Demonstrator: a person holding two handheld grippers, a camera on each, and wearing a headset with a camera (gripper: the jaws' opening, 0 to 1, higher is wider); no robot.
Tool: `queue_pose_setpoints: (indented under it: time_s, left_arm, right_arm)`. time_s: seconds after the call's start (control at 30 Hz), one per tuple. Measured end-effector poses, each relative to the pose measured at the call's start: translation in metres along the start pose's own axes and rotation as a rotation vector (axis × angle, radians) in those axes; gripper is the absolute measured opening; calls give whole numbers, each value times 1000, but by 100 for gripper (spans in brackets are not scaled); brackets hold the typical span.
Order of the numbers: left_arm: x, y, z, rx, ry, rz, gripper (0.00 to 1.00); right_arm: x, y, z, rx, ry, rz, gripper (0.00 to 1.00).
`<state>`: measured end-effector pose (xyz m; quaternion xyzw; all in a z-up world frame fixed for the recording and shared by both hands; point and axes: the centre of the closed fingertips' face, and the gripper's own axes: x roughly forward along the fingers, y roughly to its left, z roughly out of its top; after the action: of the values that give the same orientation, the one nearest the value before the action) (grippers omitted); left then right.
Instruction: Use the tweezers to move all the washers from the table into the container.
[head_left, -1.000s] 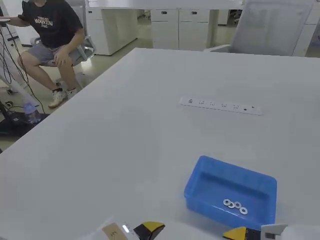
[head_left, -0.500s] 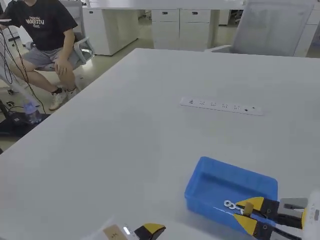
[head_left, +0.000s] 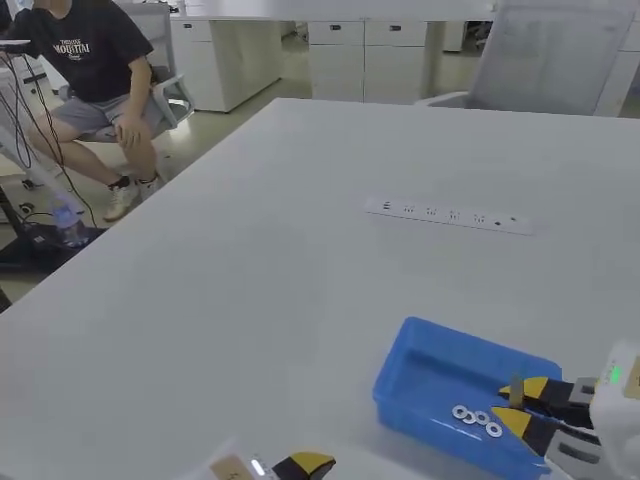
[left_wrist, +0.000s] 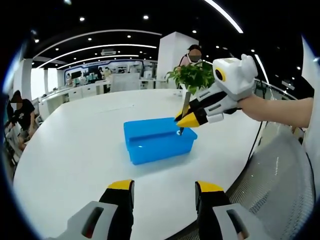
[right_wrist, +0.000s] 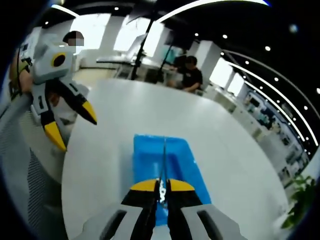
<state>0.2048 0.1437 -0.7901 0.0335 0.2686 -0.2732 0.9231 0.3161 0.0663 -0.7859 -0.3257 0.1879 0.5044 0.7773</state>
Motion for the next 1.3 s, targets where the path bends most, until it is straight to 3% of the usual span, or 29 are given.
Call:
queue_pose_setpoints:
  time_s: [0.23, 0.43, 0.8, 1.3]
  left_arm:
    - [0, 2, 0, -5, 1, 4, 47]
    - [1, 3, -3, -1, 14, 6, 48]
    - [0, 3, -2, -12, 2, 8, 48]
    - [0, -5, 3, -22, -8, -20, 43]
  right_arm:
    - [9, 0, -12, 40, 14, 17, 3]
    - [14, -8, -19, 125, 0, 14, 3]
    - [21, -8, -28, 157, 21, 36, 3]
    - [21, -13, -28, 243, -13, 26, 4]
